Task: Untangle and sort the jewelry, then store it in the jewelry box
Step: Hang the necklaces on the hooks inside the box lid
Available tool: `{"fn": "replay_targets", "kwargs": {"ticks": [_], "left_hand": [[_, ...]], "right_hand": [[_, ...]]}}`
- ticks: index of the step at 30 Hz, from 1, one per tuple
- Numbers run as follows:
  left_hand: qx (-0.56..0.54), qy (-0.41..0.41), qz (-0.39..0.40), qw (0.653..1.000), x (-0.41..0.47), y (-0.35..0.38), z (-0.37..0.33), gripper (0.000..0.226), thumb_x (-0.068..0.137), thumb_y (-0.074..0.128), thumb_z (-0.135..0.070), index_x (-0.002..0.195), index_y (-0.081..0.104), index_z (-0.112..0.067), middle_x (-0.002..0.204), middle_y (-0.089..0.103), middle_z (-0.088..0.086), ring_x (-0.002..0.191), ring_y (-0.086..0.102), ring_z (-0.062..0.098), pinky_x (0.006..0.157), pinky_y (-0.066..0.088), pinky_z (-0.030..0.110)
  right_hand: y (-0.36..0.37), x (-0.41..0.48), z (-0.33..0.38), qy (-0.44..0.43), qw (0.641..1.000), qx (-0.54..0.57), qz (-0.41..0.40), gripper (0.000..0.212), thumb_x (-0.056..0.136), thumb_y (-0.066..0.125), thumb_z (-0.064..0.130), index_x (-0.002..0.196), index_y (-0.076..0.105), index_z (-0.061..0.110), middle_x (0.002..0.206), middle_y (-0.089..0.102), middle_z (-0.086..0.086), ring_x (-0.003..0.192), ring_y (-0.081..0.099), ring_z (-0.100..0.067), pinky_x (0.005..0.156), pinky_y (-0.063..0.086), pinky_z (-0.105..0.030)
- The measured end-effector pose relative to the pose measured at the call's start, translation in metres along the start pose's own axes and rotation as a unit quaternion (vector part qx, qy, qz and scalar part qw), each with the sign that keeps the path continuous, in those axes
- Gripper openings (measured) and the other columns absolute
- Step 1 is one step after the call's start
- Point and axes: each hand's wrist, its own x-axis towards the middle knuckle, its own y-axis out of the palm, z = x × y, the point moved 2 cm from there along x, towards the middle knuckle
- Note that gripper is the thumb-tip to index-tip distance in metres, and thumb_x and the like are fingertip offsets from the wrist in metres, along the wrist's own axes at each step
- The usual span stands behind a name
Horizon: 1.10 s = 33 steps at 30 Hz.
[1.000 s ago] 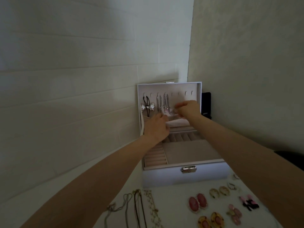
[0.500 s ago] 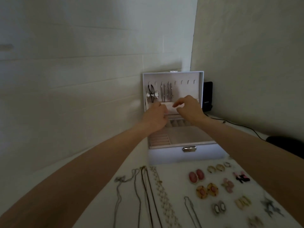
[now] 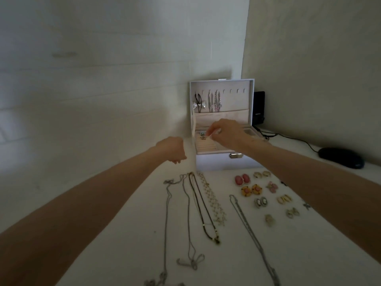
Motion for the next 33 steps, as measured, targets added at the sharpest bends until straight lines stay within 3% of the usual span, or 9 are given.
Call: {"fn": "replay_targets", "kwargs": {"ticks": [4, 6, 8, 12, 15, 19, 23, 29, 33], "left_hand": [[0.012, -0.059, 0.090, 0.994, -0.018, 0.020, 0.018, 0.030, 0.082, 0.073, -0.029, 0.087, 0.055, -0.006, 0.092, 0.064, 0.011, 0.082, 0.062, 0.019, 0.069, 0.054, 0.026], [0.015, -0.071, 0.093, 0.993, -0.024, 0.028, 0.027, 0.032, 0.079, 0.075, -0.030, 0.082, 0.054, -0.007, 0.092, 0.063, 0.010, 0.083, 0.062, 0.020, 0.073, 0.056, 0.030], [0.014, -0.086, 0.080, 0.993, -0.028, 0.033, 0.033, 0.033, 0.078, 0.077, -0.029, 0.089, 0.059, -0.004, 0.094, 0.062, 0.011, 0.081, 0.062, 0.021, 0.076, 0.058, 0.032], [-0.019, -0.102, 0.071, 0.992, -0.031, 0.038, 0.037, 0.039, 0.079, 0.076, -0.027, 0.103, 0.064, 0.001, 0.094, 0.065, 0.014, 0.075, 0.061, 0.023, 0.077, 0.058, 0.034], [-0.022, -0.086, 0.088, 0.992, -0.034, 0.036, 0.037, 0.030, 0.086, 0.069, -0.027, 0.097, 0.065, 0.000, 0.086, 0.063, 0.011, 0.068, 0.058, 0.019, 0.066, 0.053, 0.025], [-0.151, -0.079, 0.118, 0.978, -0.034, 0.018, 0.039, 0.025, 0.096, 0.053, -0.022, 0.075, 0.054, -0.008, 0.077, 0.064, 0.005, 0.054, 0.060, 0.006, 0.057, 0.049, 0.019], [-0.306, -0.061, 0.116, 0.943, -0.037, 0.003, 0.036, 0.021, 0.096, 0.054, -0.014, 0.078, 0.057, -0.003, 0.077, 0.066, 0.008, 0.054, 0.066, 0.007, 0.060, 0.055, 0.022], [-0.418, -0.007, 0.162, 0.894, -0.040, 0.001, 0.032, 0.009, 0.092, 0.056, -0.005, 0.085, 0.056, -0.001, 0.071, 0.064, 0.010, 0.060, 0.068, 0.017, 0.066, 0.060, 0.030], [-0.450, 0.029, 0.169, 0.877, -0.040, -0.001, 0.030, 0.009, 0.095, 0.050, -0.004, 0.088, 0.055, -0.003, 0.074, 0.059, 0.010, 0.057, 0.065, 0.015, 0.065, 0.059, 0.029]], "right_hand": [[0.002, -0.022, 0.010, -0.015, 1.000, 0.020, 0.018, 0.020, 0.091, 0.054, 0.005, 0.097, 0.071, 0.013, 0.104, 0.060, 0.002, 0.089, 0.057, -0.014, 0.067, 0.044, -0.021], [0.003, -0.029, 0.016, -0.031, 0.999, 0.021, 0.023, 0.019, 0.090, 0.055, 0.004, 0.096, 0.071, 0.011, 0.100, 0.060, 0.002, 0.089, 0.055, -0.012, 0.071, 0.047, -0.024], [0.004, -0.034, 0.019, -0.037, 0.999, 0.017, 0.032, 0.018, 0.090, 0.055, 0.004, 0.095, 0.072, 0.010, 0.098, 0.063, 0.001, 0.092, 0.055, -0.012, 0.080, 0.046, -0.025], [0.006, -0.038, 0.018, -0.023, 0.998, 0.038, 0.039, 0.021, 0.089, 0.053, 0.001, 0.092, 0.072, 0.010, 0.096, 0.065, 0.001, 0.086, 0.055, -0.009, 0.080, 0.048, -0.026], [0.007, -0.039, 0.019, -0.010, 0.998, 0.034, 0.054, 0.023, 0.090, 0.052, 0.002, 0.087, 0.070, 0.015, 0.088, 0.061, 0.007, 0.080, 0.058, -0.010, 0.081, 0.052, -0.030], [0.008, -0.042, 0.024, 0.005, 0.990, 0.093, 0.104, 0.018, 0.091, 0.055, 0.003, 0.086, 0.068, 0.014, 0.078, 0.059, 0.010, 0.065, 0.058, -0.008, 0.058, 0.048, -0.014], [0.017, -0.042, 0.028, 0.028, 0.977, 0.098, 0.189, 0.015, 0.091, 0.060, 0.009, 0.103, 0.069, 0.009, 0.092, 0.068, -0.005, 0.065, 0.060, -0.008, 0.061, 0.052, -0.017], [0.050, -0.045, 0.033, 0.105, 0.920, 0.284, 0.250, 0.041, 0.088, 0.061, -0.001, 0.126, 0.048, 0.005, 0.111, 0.066, -0.022, 0.072, 0.067, -0.024, 0.063, 0.059, -0.032], [0.068, -0.050, 0.043, 0.108, 0.868, 0.382, 0.299, 0.054, 0.087, 0.057, -0.009, 0.134, 0.034, 0.007, 0.105, 0.064, -0.025, 0.076, 0.067, -0.027, 0.065, 0.059, -0.031]]}}
